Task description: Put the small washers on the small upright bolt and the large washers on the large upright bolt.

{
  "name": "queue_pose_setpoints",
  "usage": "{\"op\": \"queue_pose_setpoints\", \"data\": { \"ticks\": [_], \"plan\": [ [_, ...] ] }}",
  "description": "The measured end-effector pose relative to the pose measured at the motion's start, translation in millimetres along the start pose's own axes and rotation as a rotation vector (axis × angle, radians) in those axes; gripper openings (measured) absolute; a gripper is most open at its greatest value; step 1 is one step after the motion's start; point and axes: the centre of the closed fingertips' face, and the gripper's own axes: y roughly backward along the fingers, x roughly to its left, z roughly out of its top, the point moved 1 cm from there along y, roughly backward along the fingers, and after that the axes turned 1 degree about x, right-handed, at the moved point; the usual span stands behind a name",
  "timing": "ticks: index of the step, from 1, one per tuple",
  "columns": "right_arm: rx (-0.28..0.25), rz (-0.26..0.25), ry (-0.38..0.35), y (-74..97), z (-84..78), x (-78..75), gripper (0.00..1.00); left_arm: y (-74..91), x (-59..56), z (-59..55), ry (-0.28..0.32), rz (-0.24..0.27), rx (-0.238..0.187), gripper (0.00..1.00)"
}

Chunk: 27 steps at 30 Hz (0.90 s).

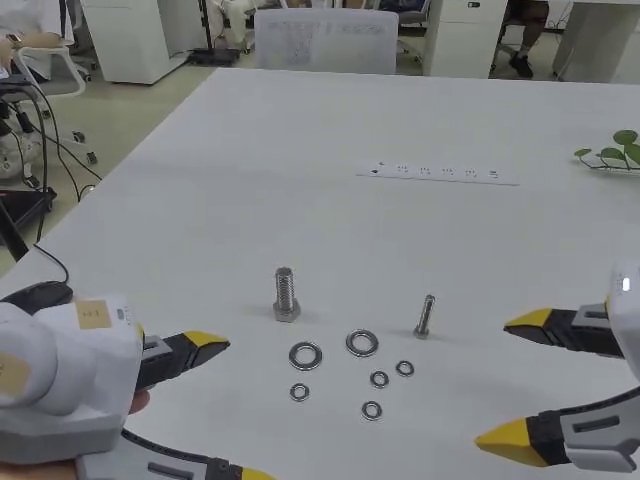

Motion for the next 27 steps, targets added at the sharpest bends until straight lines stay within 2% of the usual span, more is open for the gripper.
{"op": "queue_pose_setpoints", "data": {
  "ticks": [20, 27],
  "plan": [
    [0.025, 0.007, 0.034, 1.3, 1.1, 1.5, 0.7, 3.8, -2.1, -0.3, -0.006, 0.0, -0.002, 0.97],
    [0.038, 0.019, 0.062, -1.1, 6.5, -1.4, 0.69, 4.0, 2.6, 4.5, -0.016, 0.001, -0.003, 0.96]
  ]
}}
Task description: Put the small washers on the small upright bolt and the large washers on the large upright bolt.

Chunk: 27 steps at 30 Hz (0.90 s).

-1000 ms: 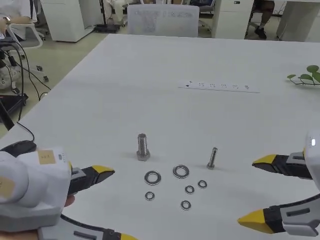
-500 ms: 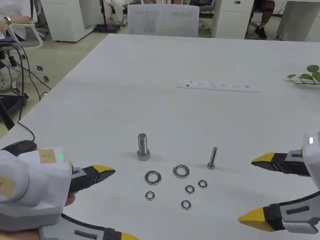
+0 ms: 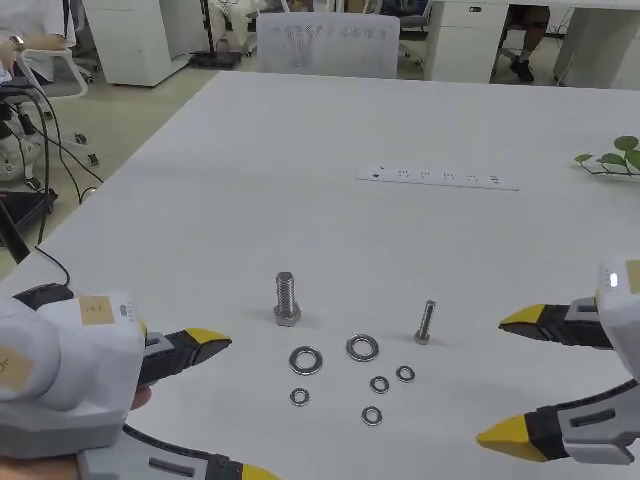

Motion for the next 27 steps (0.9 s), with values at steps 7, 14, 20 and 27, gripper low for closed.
{"op": "queue_pose_setpoints", "data": {
  "ticks": [7, 14, 20, 27],
  "plan": [
    [0.023, 0.02, 0.033, -6.1, 3.9, -3.3, 0.67, -2.9, 5.3, 3.1, -0.003, 0.001, -0.002, 0.96],
    [0.046, 0.047, 0.077, -16.2, 12.3, -7.3, 0.62, -7.5, 10.5, 5.6, -0.008, 0.001, 0.0, 0.96],
    [0.073, 0.087, 0.114, -27.2, 20.3, -9.8, 0.54, -10.9, 13.5, 10.2, -0.012, 0.001, -0.009, 0.95],
    [0.121, 0.135, 0.173, -42.1, 22.5, -9.2, 0.49, -12.4, 14.1, 10.9, -0.011, 0.002, -0.014, 0.95]
  ]
}}
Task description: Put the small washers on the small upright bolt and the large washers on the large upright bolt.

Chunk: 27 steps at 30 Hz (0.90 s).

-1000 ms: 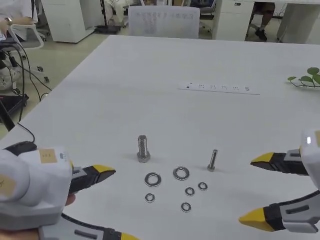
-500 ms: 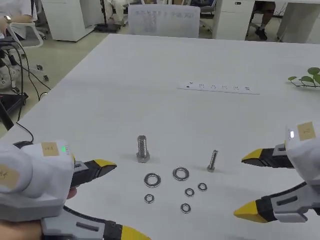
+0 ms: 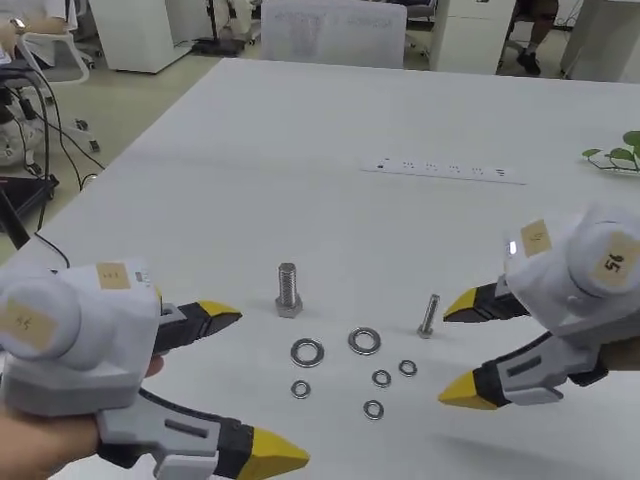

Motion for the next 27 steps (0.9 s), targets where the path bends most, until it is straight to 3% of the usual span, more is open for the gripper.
{"op": "queue_pose_setpoints", "data": {
  "ticks": [4, 7, 14, 27],
  "plan": [
    [0.055, 0.015, 0.042, -6.7, -2.0, -3.8, 0.46, -0.5, 0.3, 1.1, 0.0, 0.002, -0.006, 0.94],
    [0.058, 0.032, 0.053, -10.9, 1.7, -6.8, 0.44, -1.1, 0.4, 0.9, 0.001, 0.002, -0.006, 0.94],
    [0.127, 0.068, 0.092, -19.5, -0.8, -13.2, 0.39, -1.8, 0.0, 1.1, -0.001, 0.003, -0.006, 0.94],
    [0.229, 0.148, 0.14, -35.8, -5.4, -13.7, 0.29, -3.7, -0.1, 1.8, -0.007, 0.008, -0.002, 0.94]
  ]
}}
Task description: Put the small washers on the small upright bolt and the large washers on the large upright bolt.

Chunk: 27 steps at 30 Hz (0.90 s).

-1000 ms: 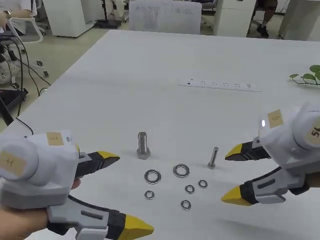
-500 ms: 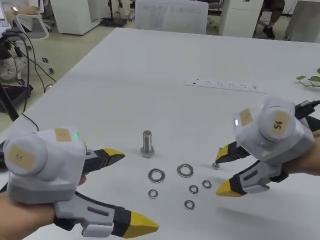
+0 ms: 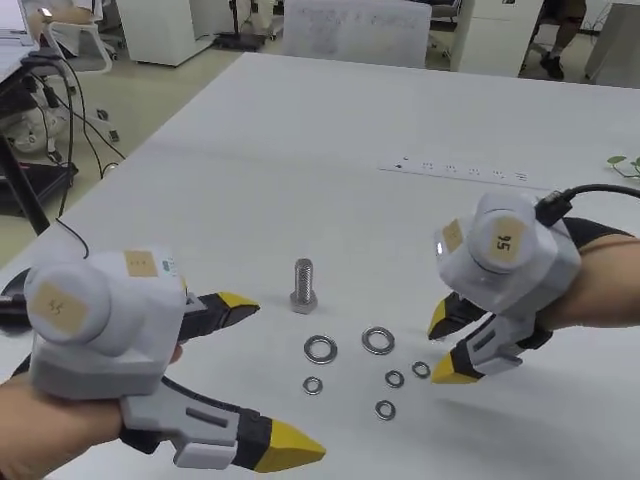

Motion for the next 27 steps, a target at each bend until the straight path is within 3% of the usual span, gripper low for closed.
{"op": "queue_pose_setpoints", "data": {
  "ticks": [15, 27],
  "plan": [
    [0.087, 0.041, 0.026, -19.9, -3.0, -3.0, 0.23, -1.9, -0.6, 1.5, -0.003, -0.003, -0.004, 0.92],
    [0.129, 0.057, 0.036, -24.9, -6.2, -2.9, 0.2, -1.9, -1.2, 3.6, 0.0, -0.002, -0.015, 0.91]
  ]
}}
